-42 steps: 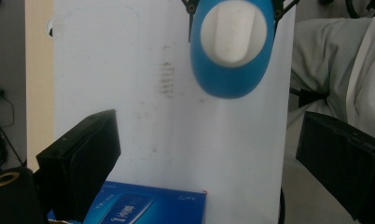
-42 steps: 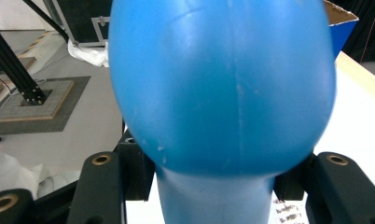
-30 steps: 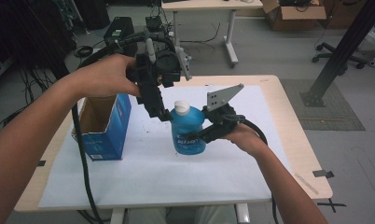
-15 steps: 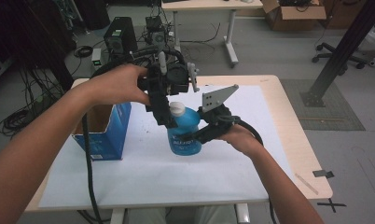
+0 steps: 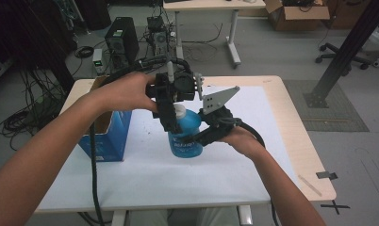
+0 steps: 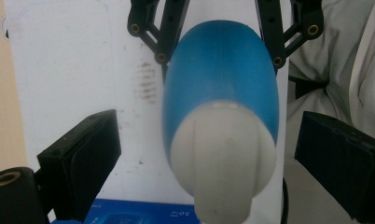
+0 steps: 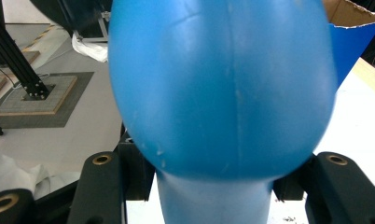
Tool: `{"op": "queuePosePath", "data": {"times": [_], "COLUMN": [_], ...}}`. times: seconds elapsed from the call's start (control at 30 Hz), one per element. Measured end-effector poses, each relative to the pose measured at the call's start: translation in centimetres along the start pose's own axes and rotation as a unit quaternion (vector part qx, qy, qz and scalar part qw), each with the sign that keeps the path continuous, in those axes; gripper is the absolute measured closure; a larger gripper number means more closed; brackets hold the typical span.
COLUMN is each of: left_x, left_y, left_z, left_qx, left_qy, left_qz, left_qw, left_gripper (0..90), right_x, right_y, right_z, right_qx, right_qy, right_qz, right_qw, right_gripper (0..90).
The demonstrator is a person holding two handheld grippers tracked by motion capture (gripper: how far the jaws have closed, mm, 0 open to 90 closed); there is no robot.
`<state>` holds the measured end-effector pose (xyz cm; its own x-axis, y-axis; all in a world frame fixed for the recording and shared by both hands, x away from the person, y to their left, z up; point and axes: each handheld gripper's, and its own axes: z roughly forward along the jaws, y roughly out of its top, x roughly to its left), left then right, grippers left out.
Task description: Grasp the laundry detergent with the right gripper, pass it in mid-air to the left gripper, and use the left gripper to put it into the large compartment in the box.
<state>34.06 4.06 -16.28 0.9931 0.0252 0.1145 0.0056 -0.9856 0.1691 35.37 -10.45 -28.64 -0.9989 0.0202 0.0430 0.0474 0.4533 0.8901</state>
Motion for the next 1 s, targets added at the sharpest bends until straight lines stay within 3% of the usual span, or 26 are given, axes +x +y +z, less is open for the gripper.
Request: {"op": "queuePosePath", "data": {"times": [0.57, 1.0], "left_x": [0.1, 0.2], "left_y": [0.1, 0.1], "left_z": [1.6, 1.6], "left_qx": [0.005, 0.001], "left_qy": [-0.009, -0.013], "left_qz": [0.002, 0.003], "left_qw": [0.9999, 0.9999], "left_gripper": [9.9, 19.1], "right_x": [0.0, 0.0], "right_y": [-0.1, -0.1], "right_z": [0.0, 0.0], "right_qx": [0.000, -0.001], "right_qy": [0.001, 0.002], "right_qz": [0.002, 0.001], "right_qw": [1.0000, 1.0000], "right_gripper": [43.3, 43.3]}}
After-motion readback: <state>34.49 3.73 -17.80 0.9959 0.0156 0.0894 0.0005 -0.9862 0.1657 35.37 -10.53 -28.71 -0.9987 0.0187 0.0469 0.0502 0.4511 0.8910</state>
